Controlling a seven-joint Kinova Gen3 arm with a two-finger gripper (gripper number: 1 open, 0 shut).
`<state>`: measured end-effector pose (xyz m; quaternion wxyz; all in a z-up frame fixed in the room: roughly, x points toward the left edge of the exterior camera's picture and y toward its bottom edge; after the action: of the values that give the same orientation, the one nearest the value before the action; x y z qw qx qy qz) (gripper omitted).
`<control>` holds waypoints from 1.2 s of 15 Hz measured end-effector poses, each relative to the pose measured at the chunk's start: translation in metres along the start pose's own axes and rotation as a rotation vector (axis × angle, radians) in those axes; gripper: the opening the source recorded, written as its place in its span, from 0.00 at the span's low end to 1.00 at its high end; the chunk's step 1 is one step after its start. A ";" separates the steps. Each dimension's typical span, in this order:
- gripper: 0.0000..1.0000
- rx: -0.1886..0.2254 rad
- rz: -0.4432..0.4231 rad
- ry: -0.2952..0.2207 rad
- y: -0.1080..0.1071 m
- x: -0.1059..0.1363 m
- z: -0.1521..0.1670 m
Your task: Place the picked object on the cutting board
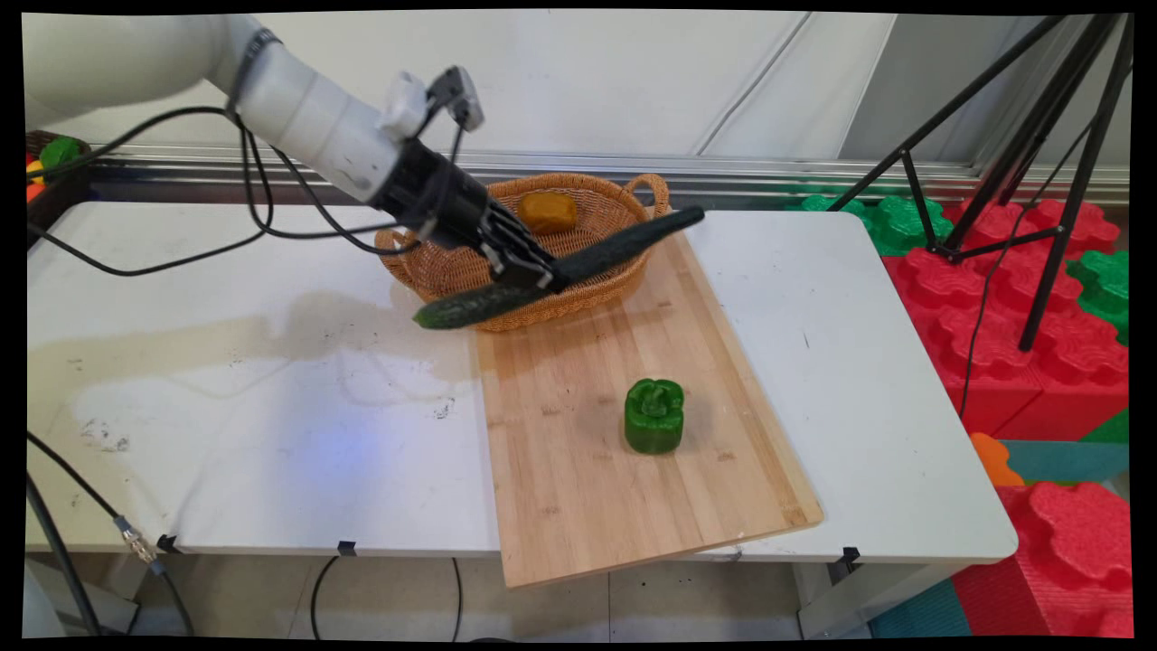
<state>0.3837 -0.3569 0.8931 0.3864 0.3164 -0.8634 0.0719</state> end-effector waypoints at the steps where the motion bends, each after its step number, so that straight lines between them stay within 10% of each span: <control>1: 0.00 0.003 -0.005 -0.004 0.001 0.000 0.006; 18: 0.00 0.053 -0.065 -0.124 0.028 -0.006 0.116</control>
<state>0.2980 -0.3747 0.8123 0.3257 0.3582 -0.8728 0.0624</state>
